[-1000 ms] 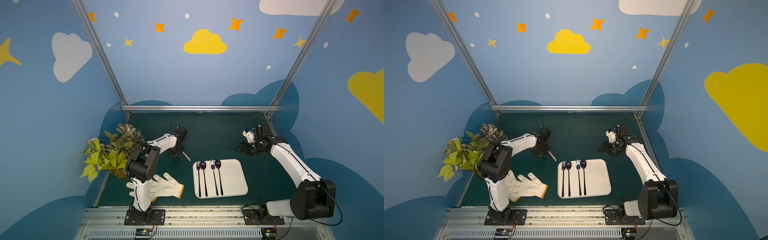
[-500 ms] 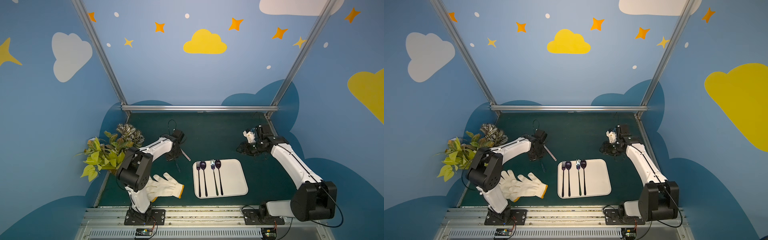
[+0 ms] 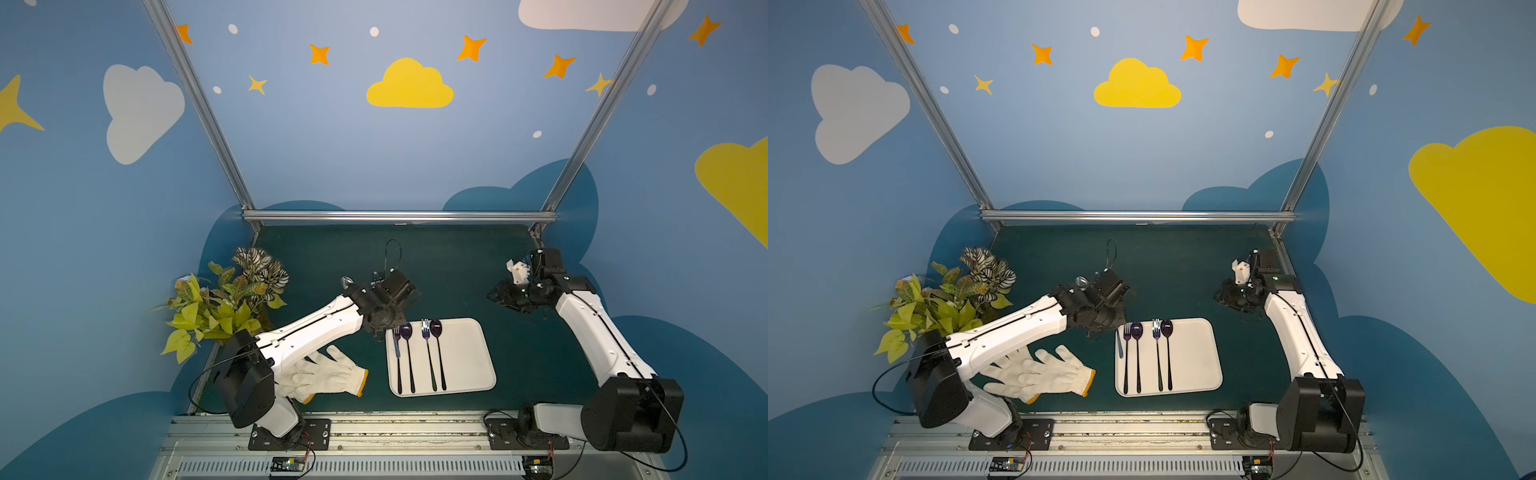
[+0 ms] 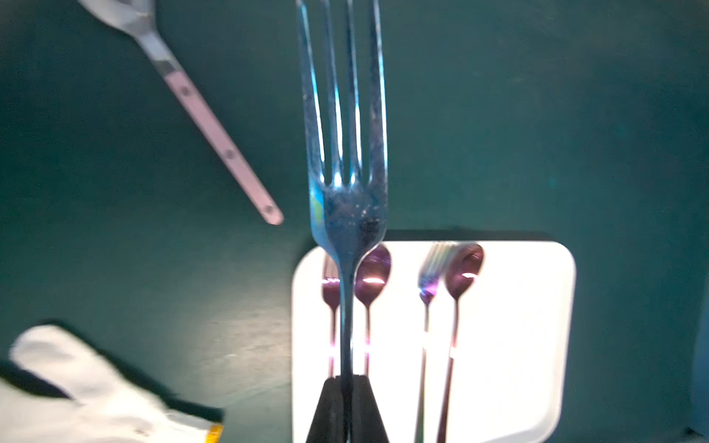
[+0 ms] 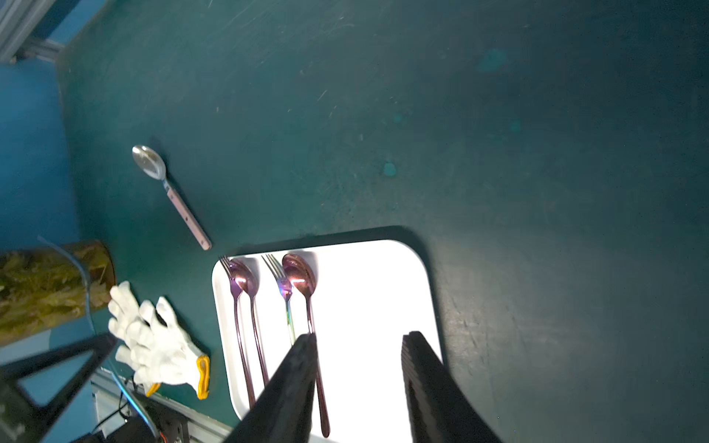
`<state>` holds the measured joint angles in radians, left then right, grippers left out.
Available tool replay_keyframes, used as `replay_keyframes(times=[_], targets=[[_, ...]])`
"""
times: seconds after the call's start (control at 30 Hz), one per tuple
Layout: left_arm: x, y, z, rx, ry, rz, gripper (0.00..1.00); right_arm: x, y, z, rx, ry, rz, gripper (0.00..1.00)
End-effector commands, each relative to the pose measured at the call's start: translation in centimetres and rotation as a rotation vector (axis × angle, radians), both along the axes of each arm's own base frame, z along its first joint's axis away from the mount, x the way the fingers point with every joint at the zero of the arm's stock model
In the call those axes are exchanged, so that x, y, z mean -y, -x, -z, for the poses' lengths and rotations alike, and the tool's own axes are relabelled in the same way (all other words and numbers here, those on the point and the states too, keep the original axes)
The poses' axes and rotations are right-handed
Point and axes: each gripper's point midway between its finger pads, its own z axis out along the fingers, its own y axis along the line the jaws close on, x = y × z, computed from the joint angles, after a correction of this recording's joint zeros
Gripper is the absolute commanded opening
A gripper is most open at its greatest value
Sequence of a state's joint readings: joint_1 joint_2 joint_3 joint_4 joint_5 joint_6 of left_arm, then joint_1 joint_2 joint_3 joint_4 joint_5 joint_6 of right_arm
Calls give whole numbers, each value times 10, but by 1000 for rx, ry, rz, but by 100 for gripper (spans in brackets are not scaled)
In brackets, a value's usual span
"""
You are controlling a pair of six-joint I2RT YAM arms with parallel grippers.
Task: Set the spoon and fork side by side
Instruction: Pick up the fork at the center of the board, then place the fork on the tray.
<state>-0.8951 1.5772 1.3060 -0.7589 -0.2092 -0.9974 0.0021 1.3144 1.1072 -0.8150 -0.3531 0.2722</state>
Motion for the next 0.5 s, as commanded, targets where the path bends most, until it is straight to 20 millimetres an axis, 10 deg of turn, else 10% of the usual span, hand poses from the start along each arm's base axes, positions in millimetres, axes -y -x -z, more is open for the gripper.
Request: replay_keyframes(times=[0.0,0.2,0.47], targets=[[43,12,3,-6,70,15,3,14,1,-8,-10,-31,66,42],[133,35,21,-24,251,221,3,35,3,-10,1,-55,114,42],[181,42,44,-46,385,283,3,40,8,-9,2,-90,124,42]])
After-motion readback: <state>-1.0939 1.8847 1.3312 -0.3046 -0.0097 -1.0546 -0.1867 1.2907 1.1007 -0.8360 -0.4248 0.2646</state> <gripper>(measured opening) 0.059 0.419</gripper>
